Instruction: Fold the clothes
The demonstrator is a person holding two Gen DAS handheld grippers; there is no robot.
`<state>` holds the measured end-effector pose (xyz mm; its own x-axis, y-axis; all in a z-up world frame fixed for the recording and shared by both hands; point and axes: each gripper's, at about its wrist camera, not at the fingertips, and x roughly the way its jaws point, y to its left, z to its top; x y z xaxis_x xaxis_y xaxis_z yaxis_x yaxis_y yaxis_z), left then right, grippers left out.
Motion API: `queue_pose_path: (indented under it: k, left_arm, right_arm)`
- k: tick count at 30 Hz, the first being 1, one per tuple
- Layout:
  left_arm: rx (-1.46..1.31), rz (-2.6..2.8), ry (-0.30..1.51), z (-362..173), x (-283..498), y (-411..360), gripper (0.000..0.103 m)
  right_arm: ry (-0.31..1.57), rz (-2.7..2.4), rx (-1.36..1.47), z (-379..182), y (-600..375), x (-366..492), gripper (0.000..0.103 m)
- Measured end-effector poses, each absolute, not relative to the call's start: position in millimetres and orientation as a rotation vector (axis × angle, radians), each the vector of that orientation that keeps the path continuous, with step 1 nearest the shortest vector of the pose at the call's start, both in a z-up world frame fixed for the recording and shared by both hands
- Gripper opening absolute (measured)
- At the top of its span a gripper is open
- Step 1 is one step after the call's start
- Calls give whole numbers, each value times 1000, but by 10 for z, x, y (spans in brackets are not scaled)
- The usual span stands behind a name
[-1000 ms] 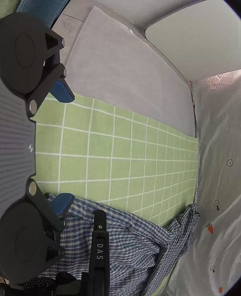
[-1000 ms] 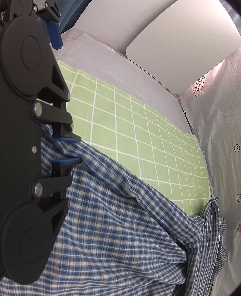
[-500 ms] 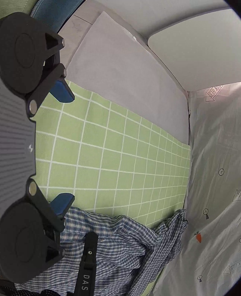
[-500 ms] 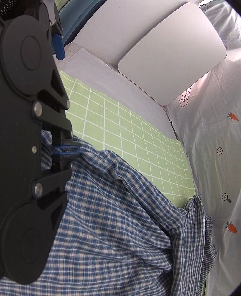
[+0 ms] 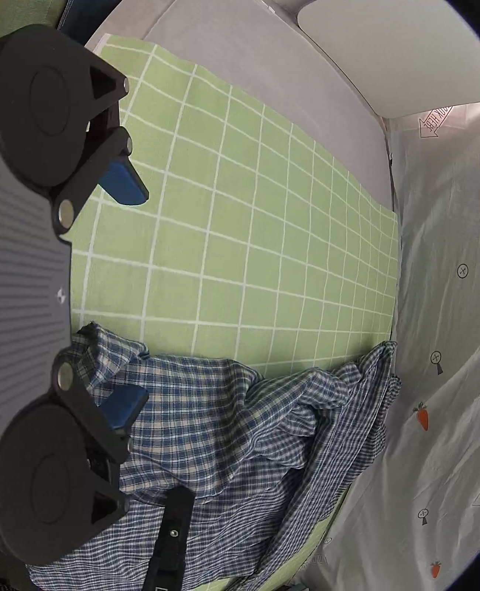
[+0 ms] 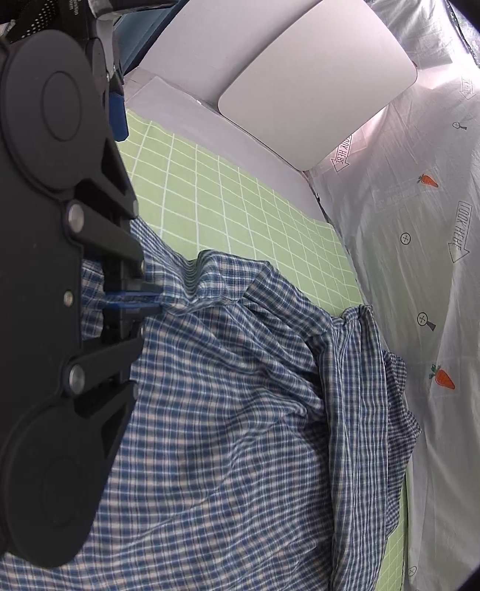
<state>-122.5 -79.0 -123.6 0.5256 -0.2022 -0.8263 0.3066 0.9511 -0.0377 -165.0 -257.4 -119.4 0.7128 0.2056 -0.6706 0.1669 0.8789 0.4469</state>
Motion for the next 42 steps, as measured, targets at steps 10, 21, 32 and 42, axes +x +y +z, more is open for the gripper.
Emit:
queue_pose_path:
  k: [10, 21, 32, 42]
  left_arm:
    - [189, -270, 1081, -1454, -1305, -977, 103]
    - [164, -248, 1118, -1428, -1203, -985, 103]
    - [28, -213, 1035, -1092, -723, -870, 102]
    - [27, -242, 969, -969, 73, -1272, 102]
  right_arm:
    - [887, -30, 462, -1426, -2723, -1815, 4]
    - [915, -65, 486, -1468, -2888, -1755, 29]
    - [789, -311, 549, -1291, -3589, -1762, 48]
    - [703, -589, 519, -1256, -4465, -1546, 64]
